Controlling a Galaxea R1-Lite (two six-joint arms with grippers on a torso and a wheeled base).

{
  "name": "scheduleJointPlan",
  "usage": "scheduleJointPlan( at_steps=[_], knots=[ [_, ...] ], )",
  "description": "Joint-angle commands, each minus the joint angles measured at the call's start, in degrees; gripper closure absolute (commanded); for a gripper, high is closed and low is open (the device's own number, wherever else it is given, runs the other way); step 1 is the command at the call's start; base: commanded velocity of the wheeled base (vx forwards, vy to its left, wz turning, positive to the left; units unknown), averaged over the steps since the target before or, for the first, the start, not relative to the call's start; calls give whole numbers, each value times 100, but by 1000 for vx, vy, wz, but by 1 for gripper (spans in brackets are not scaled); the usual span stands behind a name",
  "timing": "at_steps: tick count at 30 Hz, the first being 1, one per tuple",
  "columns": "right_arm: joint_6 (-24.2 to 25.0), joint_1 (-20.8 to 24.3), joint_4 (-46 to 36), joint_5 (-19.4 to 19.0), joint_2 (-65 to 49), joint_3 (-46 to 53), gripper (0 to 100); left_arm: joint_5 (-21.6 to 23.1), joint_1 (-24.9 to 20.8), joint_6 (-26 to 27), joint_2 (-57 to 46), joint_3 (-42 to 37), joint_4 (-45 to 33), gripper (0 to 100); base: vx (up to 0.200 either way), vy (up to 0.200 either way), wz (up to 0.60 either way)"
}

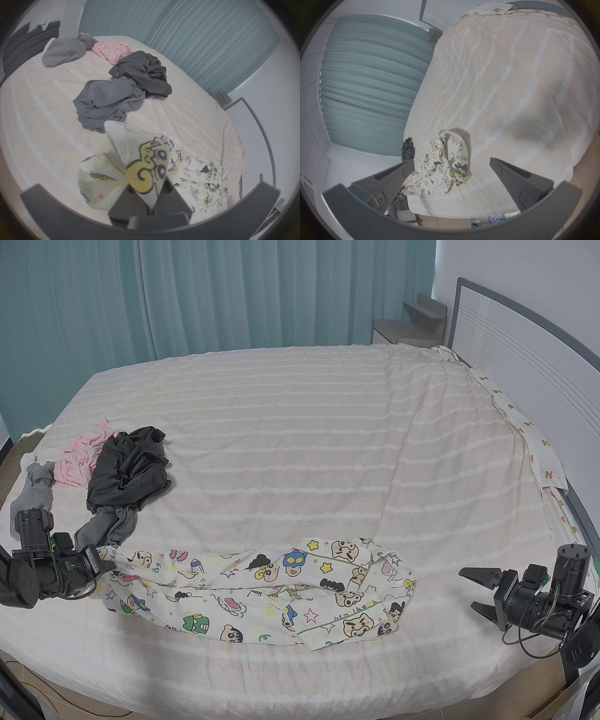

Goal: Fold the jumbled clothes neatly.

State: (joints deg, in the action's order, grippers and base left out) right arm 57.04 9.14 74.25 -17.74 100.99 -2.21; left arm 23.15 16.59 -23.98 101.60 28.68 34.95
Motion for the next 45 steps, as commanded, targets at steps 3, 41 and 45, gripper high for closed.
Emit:
scheduleJointPlan(
  at_steps=[3, 41, 45],
  knots=[
    [0, -88, 81, -2, 149, -8, 0, -1480, -2468, -898, -1037, 533, -858, 100, 0, 0, 0],
    [-17, -123, 335, -2, 325, 10, 0, -4644, -6994, -1628, 1846, 3697, -305, 0, 0, 0, 0],
    [-26, -114, 335, -2, 325, 10, 0, -4820, -6968, -1601, 1925, 3811, -217, 0, 0, 0, 0]
  ],
)
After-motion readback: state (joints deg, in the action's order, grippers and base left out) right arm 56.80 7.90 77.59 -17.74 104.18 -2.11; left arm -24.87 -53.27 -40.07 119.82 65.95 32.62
